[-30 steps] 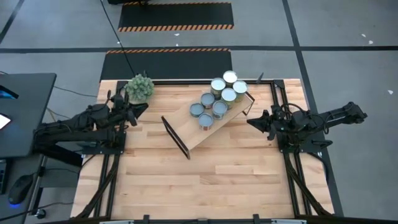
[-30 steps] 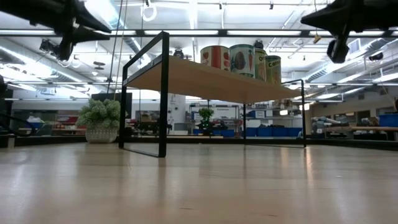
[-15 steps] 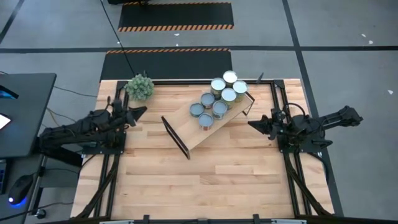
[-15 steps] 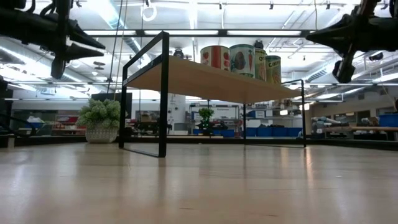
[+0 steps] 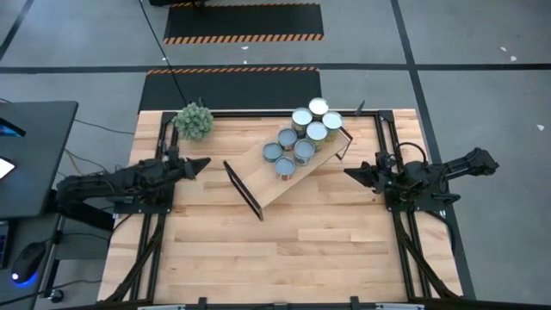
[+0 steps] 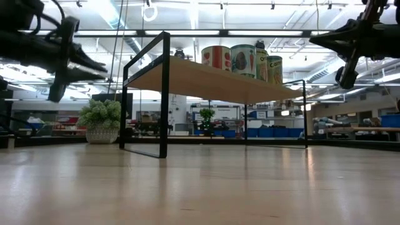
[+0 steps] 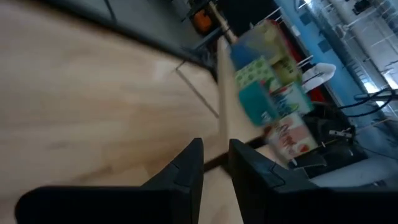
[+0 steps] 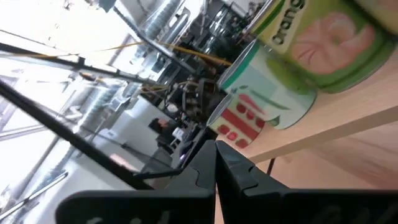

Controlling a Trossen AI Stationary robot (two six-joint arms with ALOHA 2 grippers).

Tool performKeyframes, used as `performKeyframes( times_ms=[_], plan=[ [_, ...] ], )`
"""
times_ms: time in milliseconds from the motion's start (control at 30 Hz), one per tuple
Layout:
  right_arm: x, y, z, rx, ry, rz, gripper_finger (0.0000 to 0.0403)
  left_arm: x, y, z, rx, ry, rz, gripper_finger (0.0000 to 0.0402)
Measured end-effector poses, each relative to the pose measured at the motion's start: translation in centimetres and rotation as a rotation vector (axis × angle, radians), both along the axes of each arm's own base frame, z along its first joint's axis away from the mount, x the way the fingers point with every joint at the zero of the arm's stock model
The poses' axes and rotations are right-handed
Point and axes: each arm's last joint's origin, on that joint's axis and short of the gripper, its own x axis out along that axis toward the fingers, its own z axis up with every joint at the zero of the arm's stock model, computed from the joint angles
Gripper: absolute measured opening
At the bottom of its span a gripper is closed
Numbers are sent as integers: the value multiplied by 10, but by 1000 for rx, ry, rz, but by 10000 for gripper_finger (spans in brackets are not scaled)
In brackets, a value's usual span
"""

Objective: Pick and place cans onto a shelf
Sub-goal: Return to Home Position

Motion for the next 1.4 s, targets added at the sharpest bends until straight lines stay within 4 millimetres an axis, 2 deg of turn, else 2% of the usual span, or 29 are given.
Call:
performKeyframes(
  times_ms=[67,167,333,400,467,567,733,1400],
  plan=[
    [0,-1,0,4,1,-27,6,2,-2,-8,-31,9,-15,82],
    [0,-1,0,-27,9,-33,8,3,-4,-10,-62,-10,-34,82],
    [0,-1,0,-219,53,-60,11,4,-8,-12,-99,4,-102,82],
    [0,-1,0,-351,83,-80,11,5,-10,-13,1,64,-158,82],
    [0,-1,0,-453,105,-96,11,5,-11,-13,198,156,-232,82],
    [0,-1,0,-526,121,-107,11,5,-11,-13,435,259,-286,82],
    [0,-1,0,-531,121,-107,12,6,-11,-12,624,316,-317,82],
    [0,-1,0,-531,121,-107,12,6,-11,-11,626,310,-314,82]
  ],
)
